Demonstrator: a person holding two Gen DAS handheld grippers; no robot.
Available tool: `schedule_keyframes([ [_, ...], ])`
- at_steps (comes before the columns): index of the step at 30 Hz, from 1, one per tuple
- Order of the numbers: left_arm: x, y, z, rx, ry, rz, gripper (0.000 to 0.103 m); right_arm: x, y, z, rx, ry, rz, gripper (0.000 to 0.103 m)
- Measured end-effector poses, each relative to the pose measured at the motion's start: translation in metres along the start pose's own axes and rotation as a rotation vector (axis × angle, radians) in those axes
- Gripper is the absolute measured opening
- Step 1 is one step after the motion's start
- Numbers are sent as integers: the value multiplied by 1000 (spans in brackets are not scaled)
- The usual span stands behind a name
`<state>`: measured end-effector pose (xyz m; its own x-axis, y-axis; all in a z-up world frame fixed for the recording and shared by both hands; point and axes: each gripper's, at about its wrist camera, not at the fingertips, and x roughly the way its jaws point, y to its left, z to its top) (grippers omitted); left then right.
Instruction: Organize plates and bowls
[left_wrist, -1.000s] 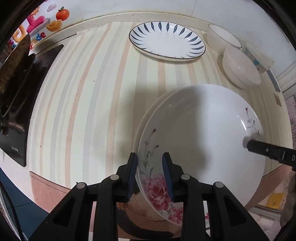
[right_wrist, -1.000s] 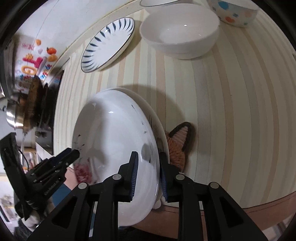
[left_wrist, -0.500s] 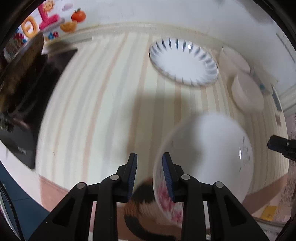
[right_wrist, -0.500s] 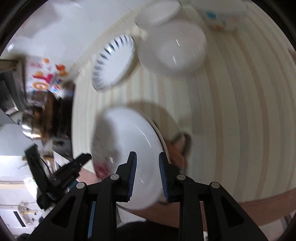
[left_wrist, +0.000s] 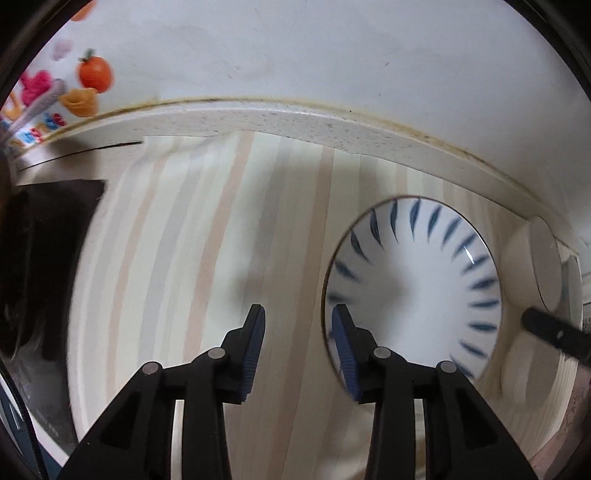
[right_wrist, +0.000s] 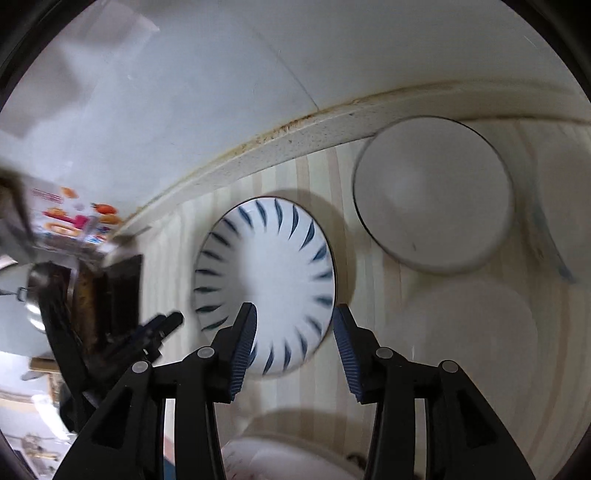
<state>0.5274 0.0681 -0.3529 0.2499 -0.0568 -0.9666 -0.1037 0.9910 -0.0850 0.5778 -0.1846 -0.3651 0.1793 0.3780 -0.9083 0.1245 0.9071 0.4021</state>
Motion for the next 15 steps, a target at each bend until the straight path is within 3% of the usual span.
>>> schedule_keyframes([
  [5, 27, -6, 14, 40, 42, -22, 35, 31, 0, 17, -33, 64, -101, 45],
  [7, 35, -6, 14, 26, 58, -85, 37, 38, 1, 17, -47, 78, -123, 38],
  [11, 37, -5, 14, 20, 52, -113, 35, 50, 8, 15, -115, 72, -166, 30],
  [13, 38, -4, 14, 24, 53, -128, 31, 51, 8, 14, -126, 68, -169, 19],
  [14, 36, -4, 13, 29, 45, -130, 23, 52, 8, 14, -124, 71, -170, 19],
  [15, 35, -4, 12, 38, 42, -120, 22, 53, 9, 14, -126, 70, -172, 19],
])
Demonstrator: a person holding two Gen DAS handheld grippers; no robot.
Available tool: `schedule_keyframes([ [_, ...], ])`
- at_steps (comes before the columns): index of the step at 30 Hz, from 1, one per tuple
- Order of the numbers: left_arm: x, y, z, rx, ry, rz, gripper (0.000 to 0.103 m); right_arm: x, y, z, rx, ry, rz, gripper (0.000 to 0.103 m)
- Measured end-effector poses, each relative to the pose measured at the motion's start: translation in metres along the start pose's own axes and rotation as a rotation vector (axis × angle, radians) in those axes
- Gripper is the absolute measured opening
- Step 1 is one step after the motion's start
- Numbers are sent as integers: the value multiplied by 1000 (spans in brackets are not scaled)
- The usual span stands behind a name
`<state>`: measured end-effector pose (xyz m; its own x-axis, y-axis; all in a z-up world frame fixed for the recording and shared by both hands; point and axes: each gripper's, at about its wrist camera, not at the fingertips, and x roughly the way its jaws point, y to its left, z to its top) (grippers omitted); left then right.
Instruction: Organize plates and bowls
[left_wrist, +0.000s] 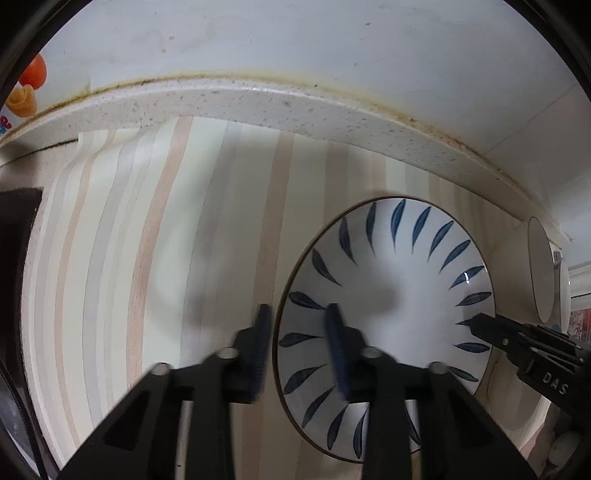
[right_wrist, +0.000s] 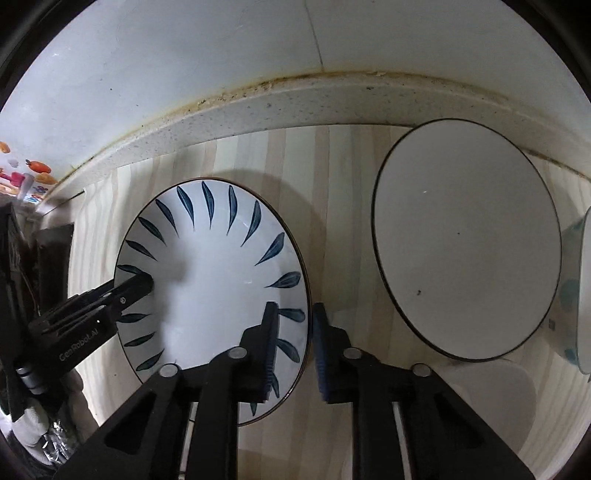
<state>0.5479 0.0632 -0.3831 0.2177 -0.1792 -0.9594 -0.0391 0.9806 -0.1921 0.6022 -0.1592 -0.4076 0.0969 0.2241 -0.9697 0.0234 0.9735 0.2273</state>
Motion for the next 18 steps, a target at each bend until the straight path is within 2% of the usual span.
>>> schedule_keyframes([
  [3, -2, -3, -5, 22, -7, 32, 22, 2, 3, 1, -15, -6, -9, 18],
  [9, -15, 6, -17, -7, -18, 46, 22, 2, 8, -1, -24, 2, 10, 17],
  [13, -30, 1, -9, -2, -42, 51, 22, -8, 14, -7, -37, 0, 21, 17],
  [18, -68, 3, -29, -22, -61, 41, 22, -33, 19, -23, -60, -14, 51, 17],
])
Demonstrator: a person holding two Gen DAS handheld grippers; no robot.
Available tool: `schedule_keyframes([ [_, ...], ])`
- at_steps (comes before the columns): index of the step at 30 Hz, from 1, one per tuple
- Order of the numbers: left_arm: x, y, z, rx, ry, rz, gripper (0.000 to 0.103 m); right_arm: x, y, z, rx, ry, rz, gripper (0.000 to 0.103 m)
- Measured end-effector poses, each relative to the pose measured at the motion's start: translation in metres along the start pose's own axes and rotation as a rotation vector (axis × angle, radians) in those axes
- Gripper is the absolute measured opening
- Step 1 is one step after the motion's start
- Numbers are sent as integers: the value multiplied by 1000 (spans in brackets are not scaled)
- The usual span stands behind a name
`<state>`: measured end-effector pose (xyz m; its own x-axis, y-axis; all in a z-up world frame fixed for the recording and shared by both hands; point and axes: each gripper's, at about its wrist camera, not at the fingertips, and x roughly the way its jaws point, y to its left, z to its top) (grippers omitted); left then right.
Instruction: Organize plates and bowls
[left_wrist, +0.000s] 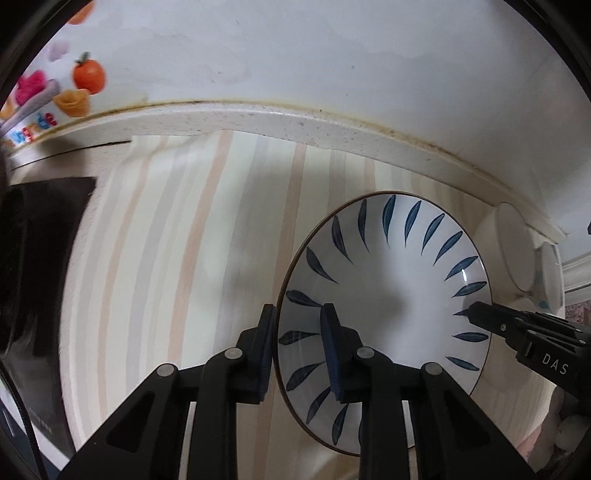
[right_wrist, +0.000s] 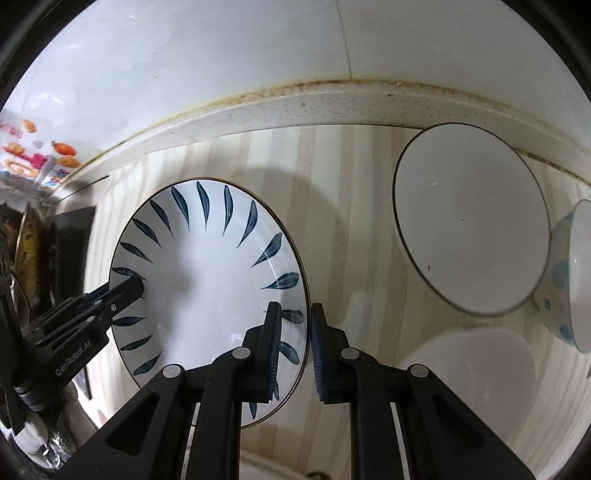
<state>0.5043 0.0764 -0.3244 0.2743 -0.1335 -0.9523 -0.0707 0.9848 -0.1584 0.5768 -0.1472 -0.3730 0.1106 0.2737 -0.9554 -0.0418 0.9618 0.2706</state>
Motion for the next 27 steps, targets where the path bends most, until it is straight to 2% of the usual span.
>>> schedule_keyframes([
  [4, -38, 3, -28, -7, -40, -17, 22, -27, 9, -21, -37, -3, 11, 17],
  [8, -53, -7, -56, 6, -47, -4, 22, -54, 15, -54, -66, -1, 11, 17],
  [15, -69, -20, -127, 18, 0, -24, 22, -88, 8, -123, -64, 22, 13, 17],
  [20, -79, -29, -168, 21, 24, -33, 22, -92, -3, -171, -50, 59, 20, 17],
  [27, -71, -34, -196, 32, 36, -10, 22, -77, -15, -212, -29, 93, 31, 17],
])
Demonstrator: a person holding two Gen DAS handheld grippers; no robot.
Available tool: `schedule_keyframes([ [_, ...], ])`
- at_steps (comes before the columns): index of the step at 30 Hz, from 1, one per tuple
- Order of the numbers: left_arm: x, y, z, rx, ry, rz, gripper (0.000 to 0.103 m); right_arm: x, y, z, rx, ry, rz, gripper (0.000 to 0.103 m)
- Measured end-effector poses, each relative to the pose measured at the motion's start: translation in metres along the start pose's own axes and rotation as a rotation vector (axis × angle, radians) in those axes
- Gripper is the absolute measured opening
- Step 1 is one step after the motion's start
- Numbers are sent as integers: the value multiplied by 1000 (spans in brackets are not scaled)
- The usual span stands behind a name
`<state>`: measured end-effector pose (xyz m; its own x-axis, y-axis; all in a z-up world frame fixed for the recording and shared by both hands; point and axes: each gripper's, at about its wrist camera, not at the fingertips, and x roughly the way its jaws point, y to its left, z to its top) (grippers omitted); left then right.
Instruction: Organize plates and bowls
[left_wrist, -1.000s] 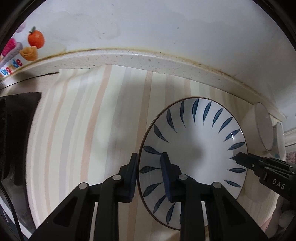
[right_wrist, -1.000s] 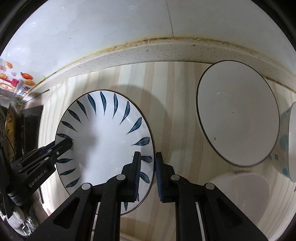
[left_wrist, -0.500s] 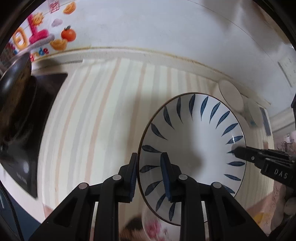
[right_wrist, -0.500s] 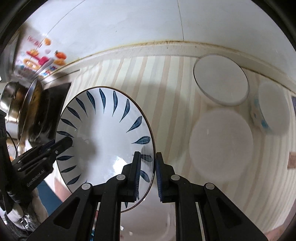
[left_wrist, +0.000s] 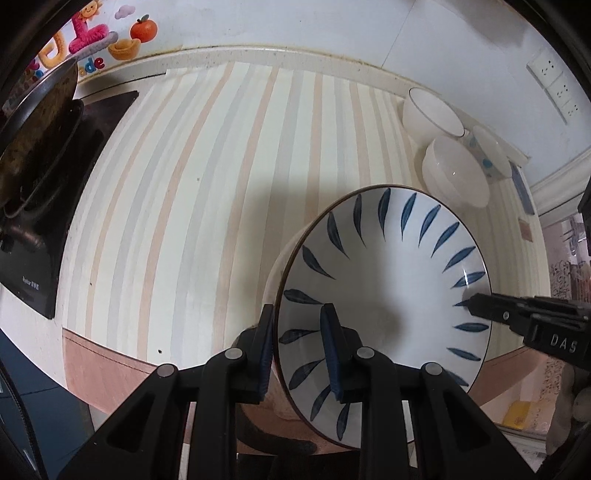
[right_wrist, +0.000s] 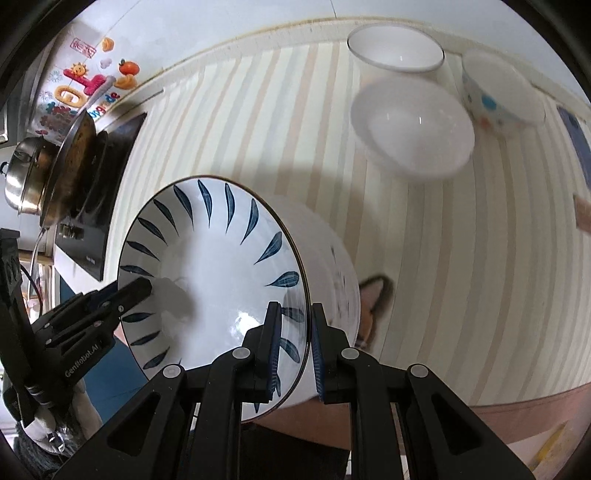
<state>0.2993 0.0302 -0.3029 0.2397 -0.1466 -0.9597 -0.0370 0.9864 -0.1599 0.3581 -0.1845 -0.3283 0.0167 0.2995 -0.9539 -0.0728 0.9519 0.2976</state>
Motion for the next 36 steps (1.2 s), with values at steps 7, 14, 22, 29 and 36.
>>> schedule_keyframes([
  [7, 19, -1, -5, 11, 24, 28, 22, 30, -8, -15, 2, 42, 11, 17],
  [14, 32, -5, -3, 17, 44, 53, 22, 40, -13, -12, 11, 53, 19, 17],
  [22, 37, -13, -1, 45, 26, 106, 22, 51, -16, -7, 11, 79, 26, 17],
  [29, 43, -18, 3, 38, 32, 112, 22, 57, -22, 2, -1, 97, 30, 17],
  [36, 47, -15, -2, 1, 48, 101, 22, 54, -32, 3, 9, 109, 53, 17],
])
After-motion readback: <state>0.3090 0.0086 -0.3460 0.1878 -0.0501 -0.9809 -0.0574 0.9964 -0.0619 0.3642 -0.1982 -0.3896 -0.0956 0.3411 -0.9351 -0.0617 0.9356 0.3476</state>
